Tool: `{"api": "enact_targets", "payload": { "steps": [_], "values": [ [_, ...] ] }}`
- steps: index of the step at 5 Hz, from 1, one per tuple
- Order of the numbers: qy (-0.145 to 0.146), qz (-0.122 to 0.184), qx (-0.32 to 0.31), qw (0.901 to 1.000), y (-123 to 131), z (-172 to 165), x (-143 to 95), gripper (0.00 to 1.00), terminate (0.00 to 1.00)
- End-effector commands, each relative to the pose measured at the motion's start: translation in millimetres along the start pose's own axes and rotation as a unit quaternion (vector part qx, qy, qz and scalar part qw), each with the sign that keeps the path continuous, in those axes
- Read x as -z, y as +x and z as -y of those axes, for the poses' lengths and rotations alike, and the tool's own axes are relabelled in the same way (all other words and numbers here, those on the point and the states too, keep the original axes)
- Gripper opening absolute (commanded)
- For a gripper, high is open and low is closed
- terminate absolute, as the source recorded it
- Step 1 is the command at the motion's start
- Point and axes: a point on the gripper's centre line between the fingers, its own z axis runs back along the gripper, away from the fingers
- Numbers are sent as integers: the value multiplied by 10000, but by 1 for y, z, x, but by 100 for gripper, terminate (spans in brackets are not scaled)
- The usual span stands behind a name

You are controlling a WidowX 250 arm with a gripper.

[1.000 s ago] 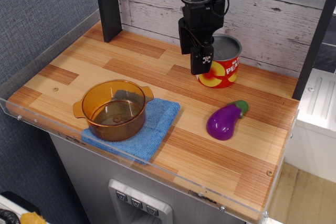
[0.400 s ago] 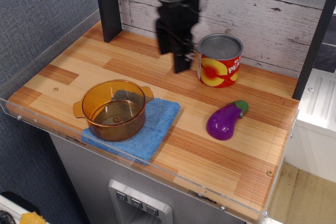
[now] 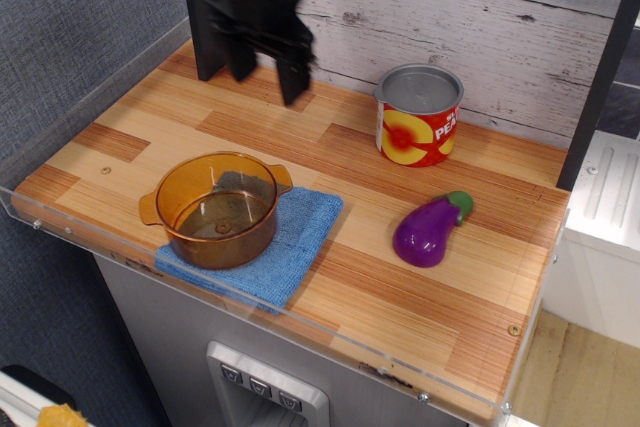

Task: Place the can behind and left of the eggplant

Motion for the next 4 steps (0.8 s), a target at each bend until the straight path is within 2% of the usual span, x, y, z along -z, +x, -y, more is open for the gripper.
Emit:
{"api": "enact_targets", "payload": {
  "steps": [1,3,4],
  "values": [
    [864,283,-1002,9908,-12,-26,-44,100,0],
    [983,306,-1650,9809,-50,-61,-66,100,0],
    [965,203,-1733,9799,-68,-70,-69,100,0]
  ]
}}
